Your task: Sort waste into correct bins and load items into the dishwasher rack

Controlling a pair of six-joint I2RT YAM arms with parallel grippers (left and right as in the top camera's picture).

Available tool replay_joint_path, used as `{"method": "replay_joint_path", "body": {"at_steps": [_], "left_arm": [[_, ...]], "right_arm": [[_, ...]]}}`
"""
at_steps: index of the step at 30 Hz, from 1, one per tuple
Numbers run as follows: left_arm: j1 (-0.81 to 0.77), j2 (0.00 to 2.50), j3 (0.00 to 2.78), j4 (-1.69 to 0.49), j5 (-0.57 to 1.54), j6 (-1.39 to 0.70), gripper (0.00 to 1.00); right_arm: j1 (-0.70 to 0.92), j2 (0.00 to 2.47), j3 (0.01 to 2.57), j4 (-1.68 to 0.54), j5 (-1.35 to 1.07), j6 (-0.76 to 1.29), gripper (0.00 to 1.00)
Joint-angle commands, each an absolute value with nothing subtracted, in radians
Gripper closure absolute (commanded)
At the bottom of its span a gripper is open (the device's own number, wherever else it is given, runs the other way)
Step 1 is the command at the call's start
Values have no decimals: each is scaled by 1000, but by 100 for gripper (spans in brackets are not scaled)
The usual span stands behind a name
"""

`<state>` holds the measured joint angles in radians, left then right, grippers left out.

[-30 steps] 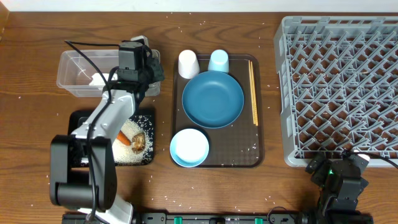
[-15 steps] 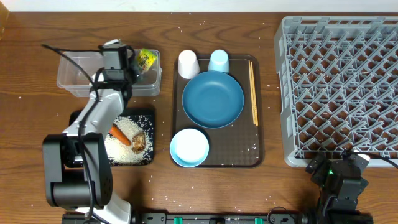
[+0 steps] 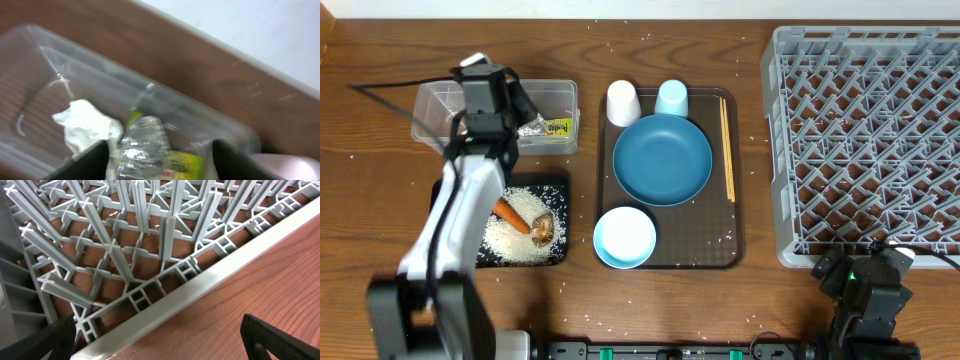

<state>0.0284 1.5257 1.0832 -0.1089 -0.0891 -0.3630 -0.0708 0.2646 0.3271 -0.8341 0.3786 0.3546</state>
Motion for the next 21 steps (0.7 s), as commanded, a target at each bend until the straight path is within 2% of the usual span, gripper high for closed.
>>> {"method": "replay_joint_path", "body": {"at_steps": [1,6,12,21], "left_arm": [[20,1369,1085,-189,25,-365,15],[20,1214,1085,-458,114,-364,2],[23,1154,1085,-726,1,-360,2],[23,1167,1084,-931,-38,-360,2]], "right_arm": [[-77,263,338,-834,388,343,1],[-77,263,338,-834,389,343,1],[-77,263,338,-834,389,343,1],[-77,263,338,-834,389,343,1]]}}
